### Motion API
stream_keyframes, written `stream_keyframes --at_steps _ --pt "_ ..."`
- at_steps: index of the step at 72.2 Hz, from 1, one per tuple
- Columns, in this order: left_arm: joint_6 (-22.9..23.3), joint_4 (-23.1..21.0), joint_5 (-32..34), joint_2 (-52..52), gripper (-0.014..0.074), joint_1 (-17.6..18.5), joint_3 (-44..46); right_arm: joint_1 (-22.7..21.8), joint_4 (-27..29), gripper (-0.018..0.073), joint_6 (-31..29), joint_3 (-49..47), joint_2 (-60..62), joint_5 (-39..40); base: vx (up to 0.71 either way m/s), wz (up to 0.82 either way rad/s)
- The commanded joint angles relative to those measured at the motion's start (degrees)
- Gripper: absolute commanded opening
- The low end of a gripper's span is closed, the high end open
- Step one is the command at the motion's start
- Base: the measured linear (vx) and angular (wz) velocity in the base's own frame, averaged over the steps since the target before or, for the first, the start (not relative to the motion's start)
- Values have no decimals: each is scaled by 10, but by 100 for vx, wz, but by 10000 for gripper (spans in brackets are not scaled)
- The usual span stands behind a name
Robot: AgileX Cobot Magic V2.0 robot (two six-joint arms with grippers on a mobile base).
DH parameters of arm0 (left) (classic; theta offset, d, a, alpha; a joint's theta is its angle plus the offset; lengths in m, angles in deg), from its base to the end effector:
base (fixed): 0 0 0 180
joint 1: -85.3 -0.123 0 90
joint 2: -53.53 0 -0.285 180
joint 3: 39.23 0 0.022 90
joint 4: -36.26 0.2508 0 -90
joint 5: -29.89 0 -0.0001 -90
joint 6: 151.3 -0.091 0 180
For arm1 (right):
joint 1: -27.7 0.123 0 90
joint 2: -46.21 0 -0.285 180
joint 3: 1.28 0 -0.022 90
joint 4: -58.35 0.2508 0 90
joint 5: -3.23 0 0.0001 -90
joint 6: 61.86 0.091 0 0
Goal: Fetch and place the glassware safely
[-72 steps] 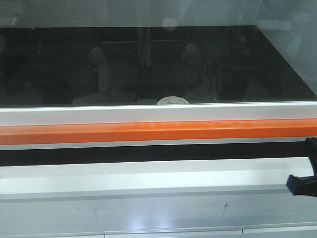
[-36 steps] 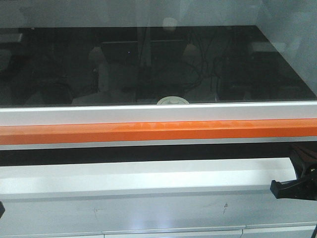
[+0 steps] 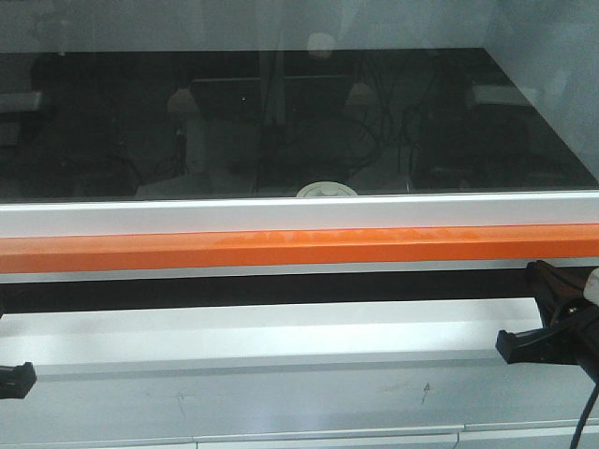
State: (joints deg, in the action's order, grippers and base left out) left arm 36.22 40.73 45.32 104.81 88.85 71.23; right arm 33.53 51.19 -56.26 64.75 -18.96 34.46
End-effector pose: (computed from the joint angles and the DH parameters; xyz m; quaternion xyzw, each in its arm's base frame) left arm 0.1357 -0.0103 0.2114 0.0086 0.7956 -0.0439 0.6042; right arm 0.1714 0.0234 0.2169 -0.0632 0.7643 0.0544 0.6395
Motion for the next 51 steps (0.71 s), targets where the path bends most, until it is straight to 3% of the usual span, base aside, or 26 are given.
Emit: stream_keyframes --at_steps 1,51 --pt "1 -1 70 19 -7 2 15 -1 -6 -1 5 -14 -17 84 0 0" --pt "-5 -2 199 131 -7 1 15 -1 -6 -1 14 -14 -114 223 0 0"
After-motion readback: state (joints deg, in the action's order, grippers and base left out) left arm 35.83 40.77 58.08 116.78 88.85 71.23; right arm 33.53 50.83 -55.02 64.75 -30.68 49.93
